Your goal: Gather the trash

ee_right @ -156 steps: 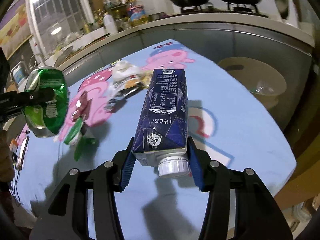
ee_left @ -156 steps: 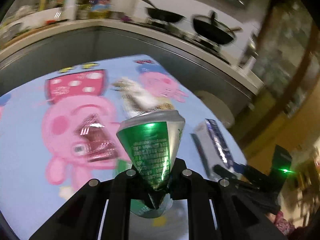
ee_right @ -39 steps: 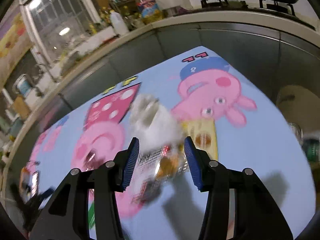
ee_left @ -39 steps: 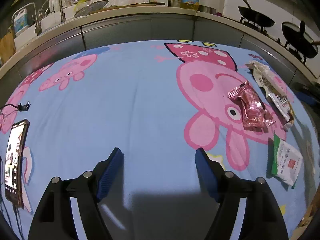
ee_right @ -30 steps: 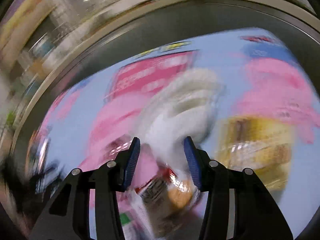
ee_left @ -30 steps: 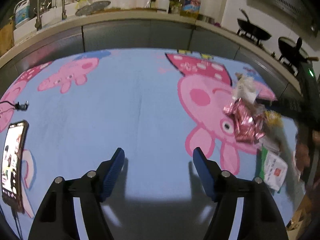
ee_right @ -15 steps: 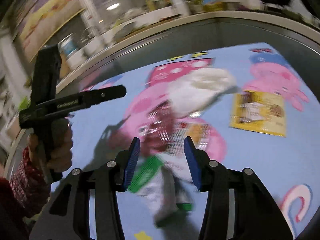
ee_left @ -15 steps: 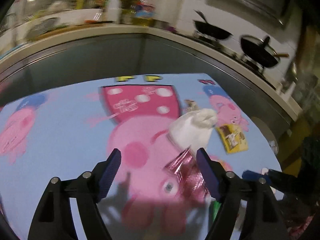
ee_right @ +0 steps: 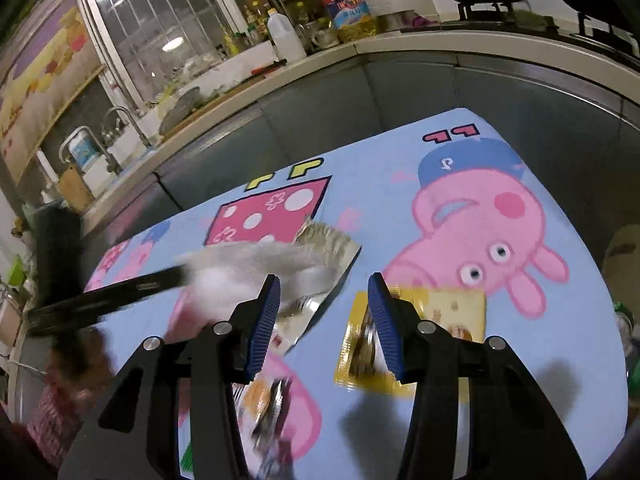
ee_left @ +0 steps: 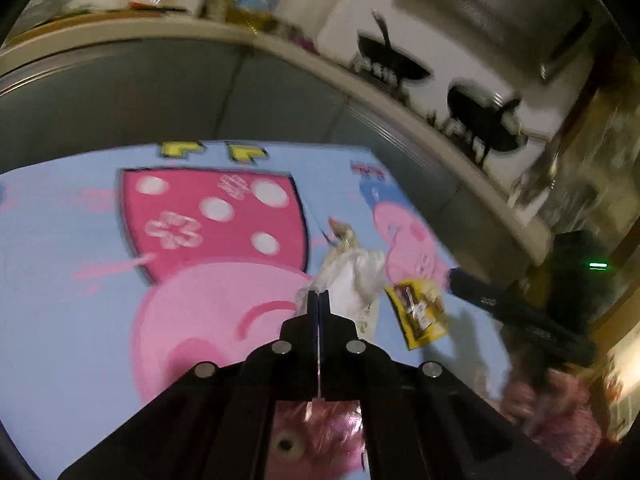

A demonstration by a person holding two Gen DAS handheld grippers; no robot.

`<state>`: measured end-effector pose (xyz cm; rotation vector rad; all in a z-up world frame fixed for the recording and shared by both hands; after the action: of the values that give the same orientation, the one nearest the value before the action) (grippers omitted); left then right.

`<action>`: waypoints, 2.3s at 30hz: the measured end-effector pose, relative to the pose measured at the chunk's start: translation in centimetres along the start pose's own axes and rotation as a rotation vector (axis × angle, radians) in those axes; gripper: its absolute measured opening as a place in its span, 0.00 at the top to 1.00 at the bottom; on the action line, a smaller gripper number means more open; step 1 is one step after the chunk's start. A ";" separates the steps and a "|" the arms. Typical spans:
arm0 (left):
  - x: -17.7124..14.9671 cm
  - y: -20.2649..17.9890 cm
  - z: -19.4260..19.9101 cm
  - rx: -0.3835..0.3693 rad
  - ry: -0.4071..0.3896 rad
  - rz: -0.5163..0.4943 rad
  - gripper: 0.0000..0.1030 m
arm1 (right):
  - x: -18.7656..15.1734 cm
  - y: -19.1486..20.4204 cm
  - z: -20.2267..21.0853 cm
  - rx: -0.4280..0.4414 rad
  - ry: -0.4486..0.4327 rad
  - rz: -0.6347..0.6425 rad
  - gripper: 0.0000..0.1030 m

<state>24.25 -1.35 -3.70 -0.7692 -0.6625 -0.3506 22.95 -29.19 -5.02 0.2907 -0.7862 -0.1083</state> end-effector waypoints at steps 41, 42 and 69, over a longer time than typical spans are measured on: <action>-7.7 6.8 8.6 0.239 -0.103 0.187 0.17 | 1.7 7.0 -7.3 -0.187 0.131 0.103 0.24; -7.9 6.6 8.2 0.242 -0.095 0.179 0.16 | 1.8 7.1 -7.9 -0.191 0.151 0.099 0.24; -9.7 5.4 10.5 0.149 -0.098 0.233 0.97 | 1.1 11.9 -10.4 -0.105 0.180 0.229 0.94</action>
<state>15.41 10.60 -7.39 -0.7154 -0.6752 -0.0499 30.94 -15.78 -7.68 0.1077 -0.6275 0.0909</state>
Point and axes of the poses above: each gripper's, at about its wrist camera, not at the fingertips, and z roughly against the way its jaws point, y to its left, x to its top, the point moved 2 cm from there along -z, roughly the way its jaws point, and after that the axes turned 7 degrees about -x, right-handed, at the moved point
